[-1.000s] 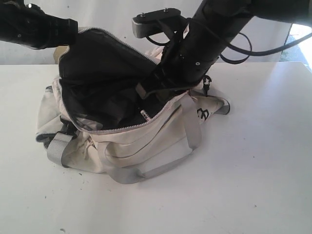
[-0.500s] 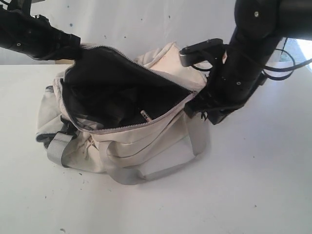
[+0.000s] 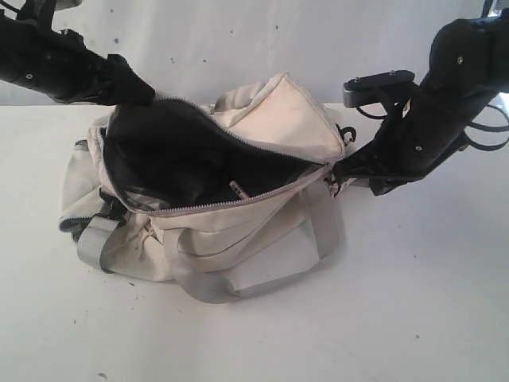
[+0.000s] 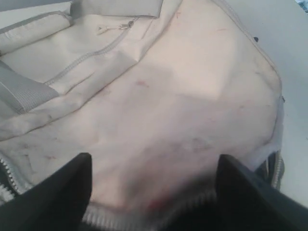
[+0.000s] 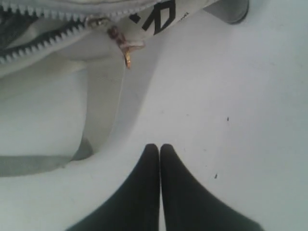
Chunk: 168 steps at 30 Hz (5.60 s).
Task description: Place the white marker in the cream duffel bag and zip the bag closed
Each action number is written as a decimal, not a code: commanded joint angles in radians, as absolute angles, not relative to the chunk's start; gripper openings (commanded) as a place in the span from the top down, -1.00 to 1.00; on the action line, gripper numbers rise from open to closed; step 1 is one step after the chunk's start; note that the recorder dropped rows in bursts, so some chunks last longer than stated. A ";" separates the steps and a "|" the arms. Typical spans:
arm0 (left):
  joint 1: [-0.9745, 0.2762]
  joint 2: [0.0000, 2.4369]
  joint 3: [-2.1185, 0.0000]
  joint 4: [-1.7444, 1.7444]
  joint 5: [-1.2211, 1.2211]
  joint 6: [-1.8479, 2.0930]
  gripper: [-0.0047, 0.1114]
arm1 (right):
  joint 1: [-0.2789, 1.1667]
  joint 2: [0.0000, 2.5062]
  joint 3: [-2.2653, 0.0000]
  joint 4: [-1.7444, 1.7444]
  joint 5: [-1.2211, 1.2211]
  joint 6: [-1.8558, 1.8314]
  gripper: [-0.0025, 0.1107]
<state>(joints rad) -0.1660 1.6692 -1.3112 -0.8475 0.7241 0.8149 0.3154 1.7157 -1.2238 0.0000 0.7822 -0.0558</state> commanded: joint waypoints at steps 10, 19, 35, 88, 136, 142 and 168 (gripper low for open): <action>-0.169 1.609 -1.317 -0.739 0.844 0.657 -0.51 | 0.131 1.760 -1.304 0.423 0.852 -0.233 0.77; -0.226 1.631 -1.315 -0.262 0.799 0.149 -0.64 | 0.088 1.760 -1.304 0.564 0.788 -0.400 0.23; -0.221 1.840 -1.315 -0.241 0.598 -0.035 -0.72 | 0.119 1.903 -1.305 0.926 0.499 -0.840 0.08; -0.182 2.101 -1.687 -0.628 0.808 0.295 0.83 | 0.116 1.780 -1.244 0.294 0.756 -0.195 0.96; -0.580 1.815 -1.540 -0.920 0.988 0.583 0.12 | 0.116 1.807 -1.232 0.654 0.563 -0.209 0.96; -0.702 1.815 -1.421 -0.907 0.690 0.584 0.12 | 0.116 1.807 -1.232 0.632 0.577 -0.340 0.96; -0.804 1.828 -1.253 -0.978 0.288 0.606 0.12 | 0.116 1.807 -1.232 0.794 0.598 -0.172 0.96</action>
<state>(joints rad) -0.7979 1.8287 -1.2571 -0.9427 0.3091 0.6033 0.1223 1.8079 -1.2351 0.7509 0.5801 -0.1837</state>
